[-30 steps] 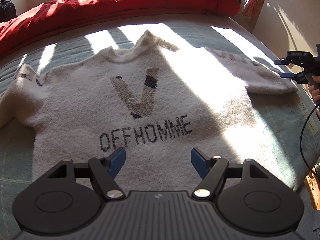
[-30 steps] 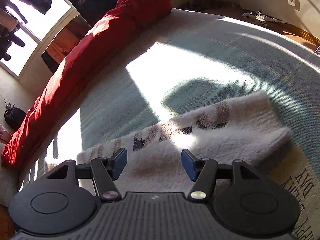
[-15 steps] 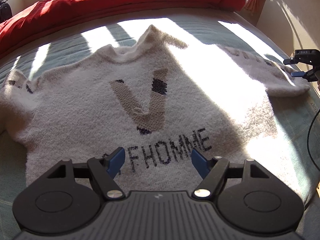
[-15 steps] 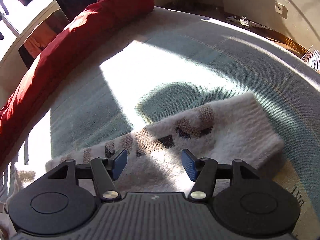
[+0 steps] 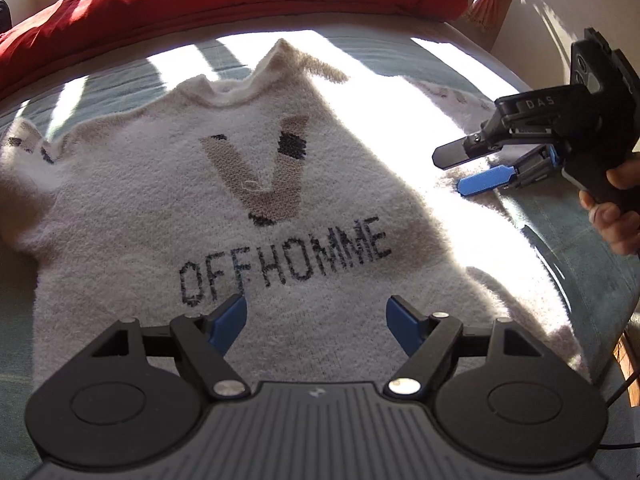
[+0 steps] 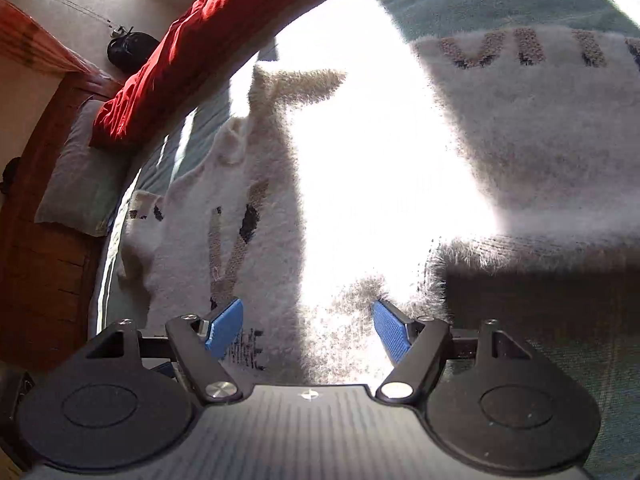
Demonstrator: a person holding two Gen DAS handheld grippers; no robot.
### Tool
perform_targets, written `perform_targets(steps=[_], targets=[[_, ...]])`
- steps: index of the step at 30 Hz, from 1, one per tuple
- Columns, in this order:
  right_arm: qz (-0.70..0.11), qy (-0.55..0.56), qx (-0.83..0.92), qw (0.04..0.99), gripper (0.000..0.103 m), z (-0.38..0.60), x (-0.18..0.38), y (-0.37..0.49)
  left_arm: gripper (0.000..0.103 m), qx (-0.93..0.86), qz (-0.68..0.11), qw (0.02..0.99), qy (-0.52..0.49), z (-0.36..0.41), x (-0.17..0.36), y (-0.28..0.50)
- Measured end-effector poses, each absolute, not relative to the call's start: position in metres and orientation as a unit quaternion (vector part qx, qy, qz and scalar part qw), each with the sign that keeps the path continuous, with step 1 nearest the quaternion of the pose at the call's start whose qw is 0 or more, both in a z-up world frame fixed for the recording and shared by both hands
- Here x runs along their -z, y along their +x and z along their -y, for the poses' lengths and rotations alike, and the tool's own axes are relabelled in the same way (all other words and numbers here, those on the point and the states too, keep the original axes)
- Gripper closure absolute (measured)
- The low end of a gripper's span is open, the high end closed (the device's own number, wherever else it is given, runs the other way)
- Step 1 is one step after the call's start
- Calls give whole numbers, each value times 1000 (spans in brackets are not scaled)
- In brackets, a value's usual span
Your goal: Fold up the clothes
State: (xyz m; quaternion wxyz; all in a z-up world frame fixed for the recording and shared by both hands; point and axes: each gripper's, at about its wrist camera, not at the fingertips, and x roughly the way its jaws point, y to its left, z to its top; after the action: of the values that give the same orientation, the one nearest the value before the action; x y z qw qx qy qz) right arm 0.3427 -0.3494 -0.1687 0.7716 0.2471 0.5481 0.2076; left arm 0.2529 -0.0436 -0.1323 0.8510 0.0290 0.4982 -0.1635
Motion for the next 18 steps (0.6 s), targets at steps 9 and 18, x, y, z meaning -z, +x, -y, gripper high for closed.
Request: perform_targets(steps=[9, 18], targets=[[-513, 150, -182, 825, 35, 345, 137, 284, 1, 191, -522, 830, 49, 31, 158, 232], [-501, -26, -190, 844, 27, 267, 140, 217, 1, 191, -504, 839, 71, 34, 148, 194]])
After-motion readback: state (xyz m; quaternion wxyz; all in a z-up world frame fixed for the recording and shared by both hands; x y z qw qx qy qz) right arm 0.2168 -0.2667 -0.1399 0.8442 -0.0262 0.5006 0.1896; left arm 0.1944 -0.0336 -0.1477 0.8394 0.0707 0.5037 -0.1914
